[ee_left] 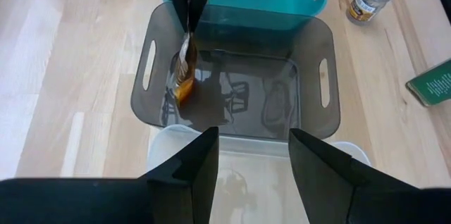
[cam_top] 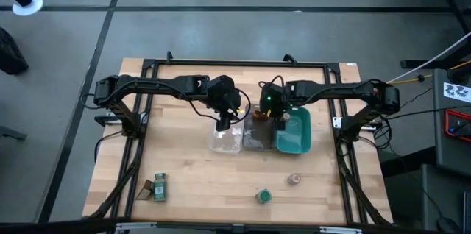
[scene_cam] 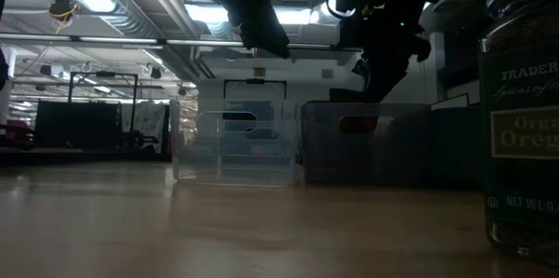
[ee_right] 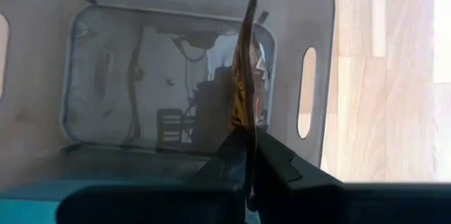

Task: Sort spices by type
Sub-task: Put the top orange seasoning pack into the black bin

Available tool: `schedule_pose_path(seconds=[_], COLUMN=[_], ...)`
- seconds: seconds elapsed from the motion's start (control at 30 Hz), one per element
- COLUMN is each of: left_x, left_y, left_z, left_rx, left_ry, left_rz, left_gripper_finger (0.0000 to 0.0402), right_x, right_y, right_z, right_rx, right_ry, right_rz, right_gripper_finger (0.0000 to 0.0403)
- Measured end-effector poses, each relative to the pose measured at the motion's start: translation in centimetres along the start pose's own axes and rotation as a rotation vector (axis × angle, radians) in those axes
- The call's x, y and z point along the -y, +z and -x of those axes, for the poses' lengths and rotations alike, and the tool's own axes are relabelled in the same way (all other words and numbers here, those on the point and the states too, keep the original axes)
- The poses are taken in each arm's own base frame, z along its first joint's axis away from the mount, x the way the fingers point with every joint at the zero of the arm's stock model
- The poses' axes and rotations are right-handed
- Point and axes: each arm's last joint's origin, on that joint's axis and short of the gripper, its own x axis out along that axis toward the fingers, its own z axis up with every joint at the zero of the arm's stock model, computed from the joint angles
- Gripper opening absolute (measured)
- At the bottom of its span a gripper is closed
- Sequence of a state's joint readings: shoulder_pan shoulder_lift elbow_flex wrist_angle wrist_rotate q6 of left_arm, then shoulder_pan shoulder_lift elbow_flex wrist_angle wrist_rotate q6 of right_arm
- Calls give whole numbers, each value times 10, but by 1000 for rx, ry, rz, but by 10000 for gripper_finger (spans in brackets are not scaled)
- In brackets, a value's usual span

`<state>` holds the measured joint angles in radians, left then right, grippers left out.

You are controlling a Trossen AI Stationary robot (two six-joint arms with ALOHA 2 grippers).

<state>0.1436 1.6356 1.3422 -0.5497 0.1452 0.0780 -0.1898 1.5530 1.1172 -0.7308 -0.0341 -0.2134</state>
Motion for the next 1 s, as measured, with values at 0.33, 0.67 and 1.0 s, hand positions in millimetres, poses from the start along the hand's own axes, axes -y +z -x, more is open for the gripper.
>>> schedule_pose_path(seconds=[0.33,0.67,1.0], left_x=[0,0,0], left_y=[0,0,0], left_z=[0,0,0], left_rx=[0,0,0], left_ry=[0,0,0], left_rz=[0,0,0], left_gripper_finger=[155,155,155], right_x=[1,1,6], right_y=[3,2,2], right_z=[0,0,2], right_rx=[28,20,-17], right_ry=[-11,-9,-173], right_rz=[2,31,31], right_gripper_finger=[16,40,145])
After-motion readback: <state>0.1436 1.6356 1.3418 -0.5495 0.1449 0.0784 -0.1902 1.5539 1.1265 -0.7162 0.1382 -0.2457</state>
